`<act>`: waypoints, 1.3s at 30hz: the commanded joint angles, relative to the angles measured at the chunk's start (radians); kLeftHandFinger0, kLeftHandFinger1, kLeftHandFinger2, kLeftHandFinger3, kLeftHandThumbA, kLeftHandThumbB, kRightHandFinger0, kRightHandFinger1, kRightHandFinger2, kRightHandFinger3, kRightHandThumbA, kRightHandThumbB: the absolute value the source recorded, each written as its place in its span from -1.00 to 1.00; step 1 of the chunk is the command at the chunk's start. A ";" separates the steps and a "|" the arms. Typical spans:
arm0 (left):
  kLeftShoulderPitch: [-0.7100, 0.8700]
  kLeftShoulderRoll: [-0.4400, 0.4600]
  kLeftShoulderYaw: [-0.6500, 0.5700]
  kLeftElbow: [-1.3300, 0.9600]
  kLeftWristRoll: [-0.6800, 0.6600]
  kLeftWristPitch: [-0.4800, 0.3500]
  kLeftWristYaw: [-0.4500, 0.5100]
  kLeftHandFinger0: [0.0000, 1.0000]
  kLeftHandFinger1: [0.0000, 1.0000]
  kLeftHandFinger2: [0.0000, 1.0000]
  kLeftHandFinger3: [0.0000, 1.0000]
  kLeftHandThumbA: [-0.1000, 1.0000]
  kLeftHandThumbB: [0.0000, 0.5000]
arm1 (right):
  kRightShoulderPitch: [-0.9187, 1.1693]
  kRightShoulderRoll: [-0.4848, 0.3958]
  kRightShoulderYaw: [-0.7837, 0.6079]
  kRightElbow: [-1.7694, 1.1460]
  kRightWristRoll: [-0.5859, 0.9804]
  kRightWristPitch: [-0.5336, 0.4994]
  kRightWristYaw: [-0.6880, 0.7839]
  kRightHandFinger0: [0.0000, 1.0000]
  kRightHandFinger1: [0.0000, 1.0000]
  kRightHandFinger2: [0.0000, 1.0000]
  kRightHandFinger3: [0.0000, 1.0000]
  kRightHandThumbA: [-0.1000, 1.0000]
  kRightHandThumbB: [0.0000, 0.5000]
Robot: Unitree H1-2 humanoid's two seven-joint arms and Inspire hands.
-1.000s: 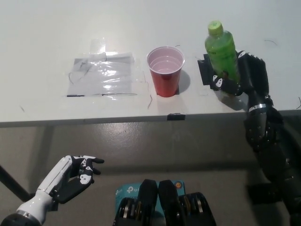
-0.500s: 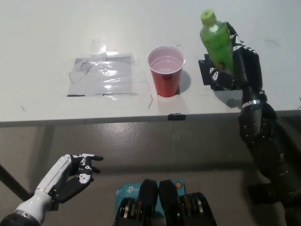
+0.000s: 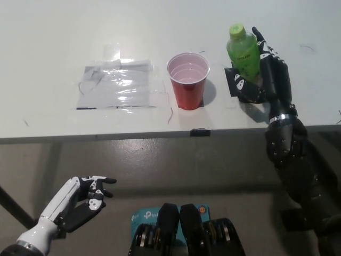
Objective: The robot uses its right hand to pick up a bottle kept in the middle of the desk and tilt it into a cup kept next to it to pour water out
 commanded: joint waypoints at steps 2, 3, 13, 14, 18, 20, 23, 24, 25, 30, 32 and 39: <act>-0.002 0.013 0.009 -0.032 -0.003 -0.042 0.001 -0.01 0.14 0.41 0.54 1.00 0.29 | -0.037 -0.003 0.002 0.002 0.024 0.003 -0.018 0.46 0.59 0.50 1.00 0.25 -1.00; -0.003 0.011 0.009 -0.030 -0.002 -0.046 0.002 -0.03 0.13 0.39 0.52 1.00 0.27 | -0.035 -0.002 0.002 0.003 0.024 0.004 -0.019 0.41 0.57 0.48 1.00 0.22 -1.00; 0.000 0.017 0.008 -0.031 -0.005 -0.037 -0.005 0.01 0.18 0.45 0.55 1.00 0.43 | -0.023 0.058 -0.117 0.032 0.174 -0.031 -0.038 0.42 0.37 0.29 1.00 -0.09 -1.00; 0.000 0.018 0.007 -0.028 -0.002 -0.044 -0.004 0.01 0.16 0.44 0.54 1.00 0.36 | -0.018 0.074 -0.154 0.039 0.222 -0.045 -0.031 0.47 0.32 0.26 1.00 -0.20 -1.00; -0.001 0.015 0.005 -0.025 0.001 -0.054 -0.002 -0.01 0.15 0.43 0.52 1.00 0.32 | -0.019 0.102 -0.228 0.068 0.288 -0.081 -0.029 0.82 0.30 0.16 1.00 -0.23 -1.00; -0.001 0.015 0.005 -0.025 -0.002 -0.050 -0.003 -0.01 0.16 0.42 0.52 1.00 0.31 | -0.024 0.110 -0.257 0.088 0.317 -0.100 -0.023 0.81 0.26 0.15 1.00 -0.16 -1.00; -0.001 0.017 0.004 -0.025 0.000 -0.052 -0.005 -0.01 0.16 0.42 0.53 1.00 0.39 | -0.026 0.125 -0.311 0.094 0.375 -0.084 -0.008 0.15 0.05 0.11 1.00 0.15 -1.00; -0.001 0.017 0.003 -0.024 -0.001 -0.052 -0.006 -0.01 0.16 0.42 0.54 1.00 0.39 | -0.025 0.128 -0.323 0.095 0.388 -0.089 -0.002 0.07 0.02 0.11 1.00 0.25 -1.00; -0.001 0.017 0.004 -0.023 -0.004 -0.054 -0.007 -0.02 0.16 0.42 0.55 1.00 0.38 | -0.024 0.128 -0.328 0.101 0.393 -0.094 0.000 0.05 0.01 0.11 1.00 0.29 -1.00; -0.002 0.015 0.005 -0.018 -0.006 -0.065 -0.006 -0.04 0.14 0.41 0.54 1.00 0.34 | -0.015 0.122 -0.309 0.115 0.383 -0.107 -0.005 0.14 -0.05 0.05 1.00 0.24 -1.00; -0.002 0.017 0.002 -0.023 -0.001 -0.053 -0.006 -0.03 0.15 0.42 0.54 1.00 0.38 | -0.014 0.117 -0.295 0.124 0.369 -0.120 -0.018 -0.07 -0.17 0.03 1.00 0.24 -1.00; -0.008 0.015 0.005 -0.024 -0.002 -0.048 -0.004 -0.03 0.14 0.40 0.53 1.00 0.47 | -0.010 0.082 -0.150 0.083 0.212 0.047 -0.075 1.00 1.00 1.00 1.00 1.00 -0.15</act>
